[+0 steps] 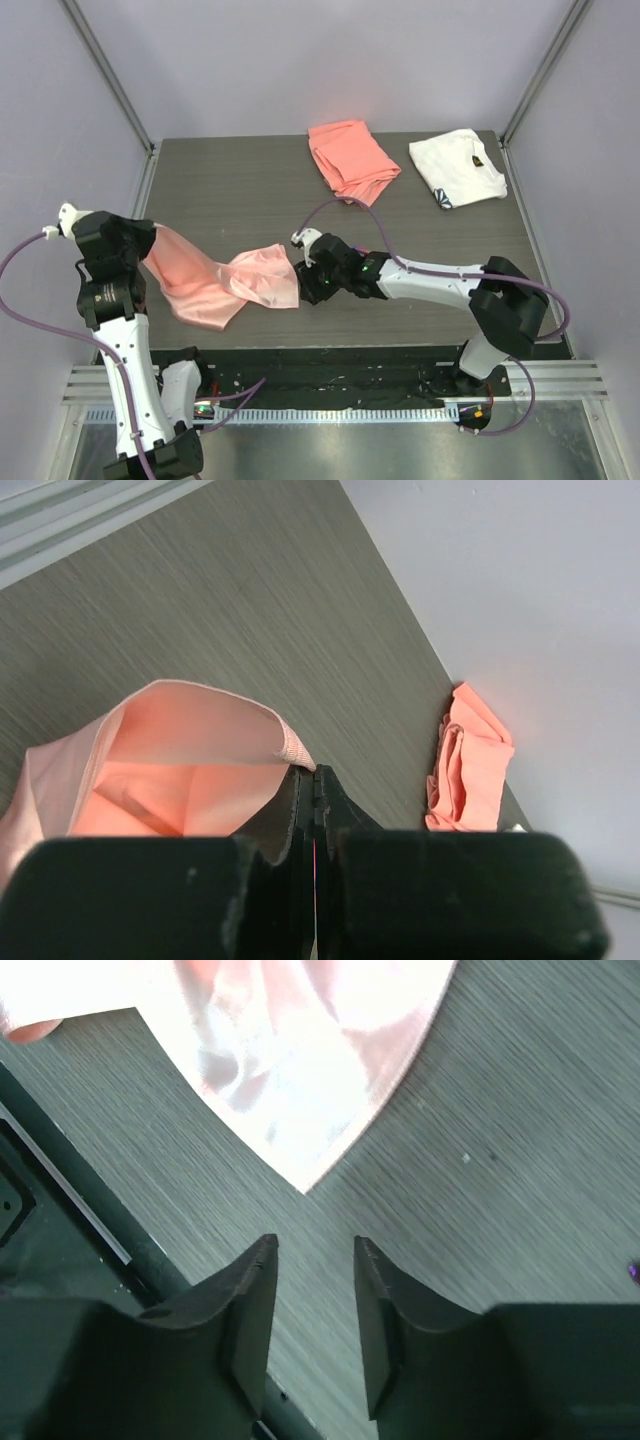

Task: Fold the napkin into a case and place the utensils inside
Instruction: Fold and flatten the napkin at the center of the board.

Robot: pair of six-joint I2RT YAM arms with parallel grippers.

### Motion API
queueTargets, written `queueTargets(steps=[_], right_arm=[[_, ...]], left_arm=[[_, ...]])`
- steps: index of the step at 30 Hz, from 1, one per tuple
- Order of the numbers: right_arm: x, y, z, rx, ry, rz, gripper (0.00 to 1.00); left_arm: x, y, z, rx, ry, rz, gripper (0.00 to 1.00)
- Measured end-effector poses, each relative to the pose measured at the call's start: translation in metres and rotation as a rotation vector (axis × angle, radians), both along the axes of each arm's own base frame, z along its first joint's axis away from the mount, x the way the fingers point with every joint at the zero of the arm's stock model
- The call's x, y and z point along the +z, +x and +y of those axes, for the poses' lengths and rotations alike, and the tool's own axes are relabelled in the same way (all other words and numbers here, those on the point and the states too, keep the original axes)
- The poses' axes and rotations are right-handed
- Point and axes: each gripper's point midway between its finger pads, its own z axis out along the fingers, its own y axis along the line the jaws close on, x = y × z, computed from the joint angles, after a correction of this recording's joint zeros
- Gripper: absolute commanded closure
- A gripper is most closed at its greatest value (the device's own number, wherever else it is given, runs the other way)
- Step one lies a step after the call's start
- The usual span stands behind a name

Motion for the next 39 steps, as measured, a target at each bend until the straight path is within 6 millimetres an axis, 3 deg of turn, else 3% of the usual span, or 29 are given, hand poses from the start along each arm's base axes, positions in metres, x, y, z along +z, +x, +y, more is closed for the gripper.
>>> queueTargets(steps=[7, 11, 18, 23, 28, 37, 39], right_arm=[[-0.034, -0.004, 0.031, 0.082, 0.005, 0.066, 0.36], [-0.051, -0.013, 0.038, 0.097, -0.053, 0.075, 0.34], [-0.051, 0.003, 0.047, -0.048, -0.184, -0.049, 0.36], [-0.06, 0.003, 0.044, -0.114, -0.239, -0.075, 0.4], [-0.066, 0.0, 0.043, -0.128, -0.261, -0.082, 0.5], [-0.067, 0.006, 0.052, -0.138, -0.214, -0.089, 0.94], [-0.067, 0.007, 0.053, -0.134, -0.21, -0.096, 0.99]], left_arm=[[-0.001, 0.003, -0.002, -0.016, 0.0, -0.019, 1.0], [-0.002, 0.004, -0.005, -0.03, -0.007, -0.016, 1.0], [-0.005, 0.007, -0.007, -0.046, -0.017, -0.024, 1.0], [-0.007, 0.007, -0.008, -0.05, -0.02, -0.021, 1.0], [-0.006, 0.006, -0.008, -0.05, -0.019, -0.024, 1.0], [-0.005, 0.005, -0.009, -0.05, -0.015, -0.03, 1.0], [-0.005, 0.005, -0.008, -0.05, -0.013, -0.029, 1.0]])
